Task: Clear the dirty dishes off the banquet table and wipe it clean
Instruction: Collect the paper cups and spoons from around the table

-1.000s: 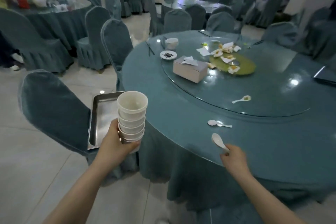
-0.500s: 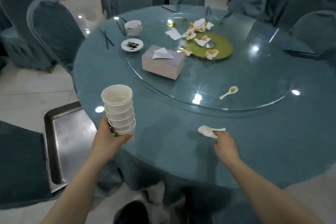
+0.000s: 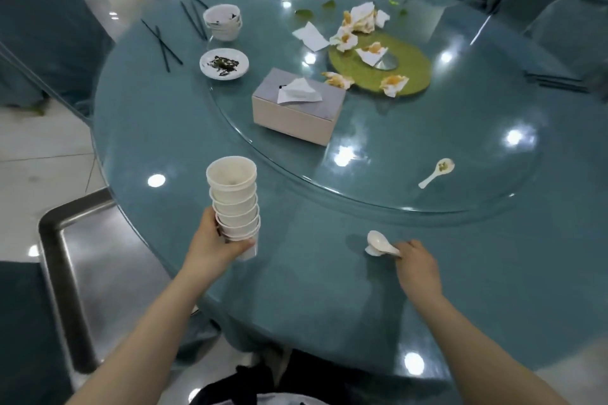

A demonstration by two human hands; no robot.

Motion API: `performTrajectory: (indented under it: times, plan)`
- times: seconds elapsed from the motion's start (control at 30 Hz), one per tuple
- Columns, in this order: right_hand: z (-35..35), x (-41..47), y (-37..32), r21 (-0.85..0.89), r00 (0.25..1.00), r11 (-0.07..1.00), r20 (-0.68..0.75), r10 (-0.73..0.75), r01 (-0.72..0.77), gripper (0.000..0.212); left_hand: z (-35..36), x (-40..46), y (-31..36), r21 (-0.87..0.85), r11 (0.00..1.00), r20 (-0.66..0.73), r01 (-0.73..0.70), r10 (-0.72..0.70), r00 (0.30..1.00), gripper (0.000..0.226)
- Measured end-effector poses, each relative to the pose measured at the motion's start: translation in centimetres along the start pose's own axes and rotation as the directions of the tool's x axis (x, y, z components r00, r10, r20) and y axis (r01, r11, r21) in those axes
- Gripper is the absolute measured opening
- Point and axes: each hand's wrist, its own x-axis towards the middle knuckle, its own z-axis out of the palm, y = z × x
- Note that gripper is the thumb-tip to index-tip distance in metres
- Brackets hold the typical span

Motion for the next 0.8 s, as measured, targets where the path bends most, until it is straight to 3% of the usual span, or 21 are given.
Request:
performTrajectory:
  times: [0.07, 0.27, 0.4, 0.8]
  plan:
    - [-0.1, 0.6, -1.4, 0.002, 0.999, 0.999, -0.003, -0.038, 0.038, 0.019, 0.1, 0.9, -0.4, -0.018, 1.0, -0.013, 0.011, -0.011, 1.0, 0.071]
    - [0.4, 1.4, -4.6, 0.261, 0.998, 0.965, 0.06, -0.009, -0.007, 0.004, 0.2, 2.6, -1.7, -0.057, 0.997, -0.068, 0.044, -0.048, 0.997, 0.071]
    - [0.5, 1.8, -5.4, 0.285, 0.998, 0.958, 0.046, -0.052, 0.037, 0.011, 0.4, 3.3, -2.2, -0.079, 0.994, -0.139, 0.069, -0.08, 0.987, 0.072]
    - [1.6, -0.5, -5.9, 0.039, 0.988, 0.988, 0.034, -0.15, 0.148, 0.022, 1.9, 3.3, -2.7, -0.018, 0.998, -0.186, 0.052, -0.054, 0.981, 0.067]
